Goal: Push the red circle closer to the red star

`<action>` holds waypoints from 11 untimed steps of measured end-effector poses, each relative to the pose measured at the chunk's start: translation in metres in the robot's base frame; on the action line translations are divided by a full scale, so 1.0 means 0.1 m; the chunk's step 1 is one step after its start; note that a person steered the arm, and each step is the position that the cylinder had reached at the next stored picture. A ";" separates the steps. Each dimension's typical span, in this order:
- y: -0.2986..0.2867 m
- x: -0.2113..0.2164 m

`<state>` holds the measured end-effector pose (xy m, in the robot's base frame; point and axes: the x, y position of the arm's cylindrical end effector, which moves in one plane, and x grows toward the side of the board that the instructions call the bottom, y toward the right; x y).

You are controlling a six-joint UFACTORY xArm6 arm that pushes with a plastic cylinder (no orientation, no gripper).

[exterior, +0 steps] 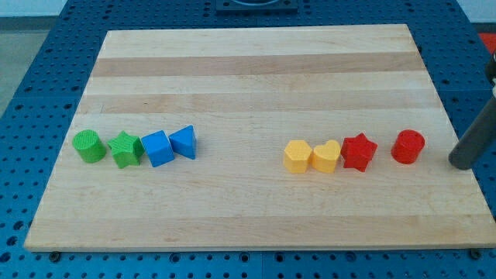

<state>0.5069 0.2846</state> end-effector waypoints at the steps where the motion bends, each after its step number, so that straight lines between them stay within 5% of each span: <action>1: -0.32 -0.18; 5: -0.49 0.05; 6: -0.09 -0.12; 7: -0.32 -0.49; 11: -0.70 -0.40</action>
<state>0.4665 0.2144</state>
